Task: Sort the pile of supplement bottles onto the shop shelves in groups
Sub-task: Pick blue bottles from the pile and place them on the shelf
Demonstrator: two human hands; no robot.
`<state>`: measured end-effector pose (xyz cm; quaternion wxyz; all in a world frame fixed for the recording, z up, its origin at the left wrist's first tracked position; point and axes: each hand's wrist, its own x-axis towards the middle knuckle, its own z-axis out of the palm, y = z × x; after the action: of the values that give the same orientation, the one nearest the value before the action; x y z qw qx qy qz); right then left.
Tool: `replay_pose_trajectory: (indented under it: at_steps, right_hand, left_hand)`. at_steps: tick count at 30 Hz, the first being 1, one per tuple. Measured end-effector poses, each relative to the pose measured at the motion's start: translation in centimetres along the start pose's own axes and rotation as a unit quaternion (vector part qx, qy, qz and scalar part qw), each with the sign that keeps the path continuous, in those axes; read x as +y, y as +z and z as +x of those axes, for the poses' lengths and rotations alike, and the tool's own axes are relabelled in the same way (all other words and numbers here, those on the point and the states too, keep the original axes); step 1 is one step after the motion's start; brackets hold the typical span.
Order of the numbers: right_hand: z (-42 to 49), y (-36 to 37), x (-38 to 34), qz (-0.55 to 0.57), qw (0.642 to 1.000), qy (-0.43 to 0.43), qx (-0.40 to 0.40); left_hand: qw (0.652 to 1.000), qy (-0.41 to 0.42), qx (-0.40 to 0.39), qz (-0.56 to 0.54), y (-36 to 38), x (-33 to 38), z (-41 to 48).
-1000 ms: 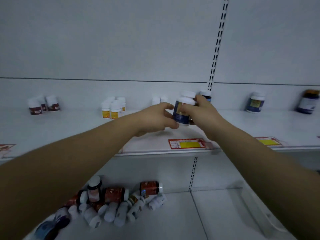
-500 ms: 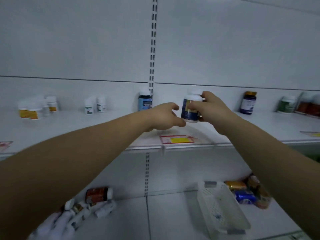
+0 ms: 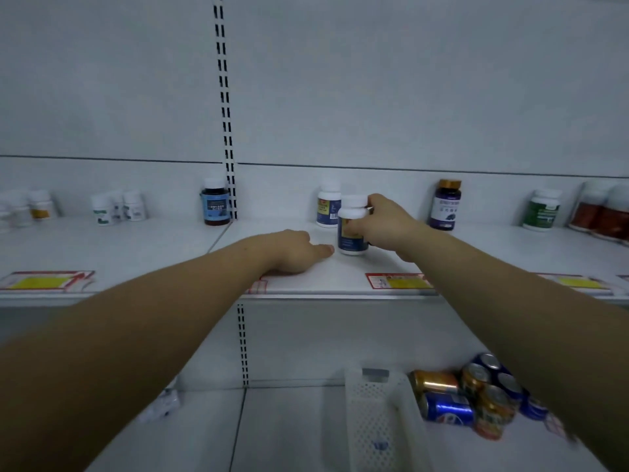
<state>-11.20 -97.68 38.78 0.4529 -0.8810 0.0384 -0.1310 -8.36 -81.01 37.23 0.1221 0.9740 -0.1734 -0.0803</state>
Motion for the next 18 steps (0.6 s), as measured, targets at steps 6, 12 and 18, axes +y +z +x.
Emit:
replay_pose_trajectory:
  at_steps: [6,12,18]
  right_hand:
    - [2.7,-0.4,1.5,-0.064,0.998,-0.029,0.000]
    - [5.6,-0.5,2.5,-0.137,0.990,-0.038,0.019]
    - [8.5,-0.2,3.2,-0.174,0.984,-0.033,0.029]
  left_hand:
    - [0.997,-0.032,0.016,0.074,1.4,0.2,1.0]
    - [0.996,-0.031,0.018,0.082,1.3,0.4,0.7]
    - [0.996,-0.032,0.029,0.077,1.4,0.5,0.7]
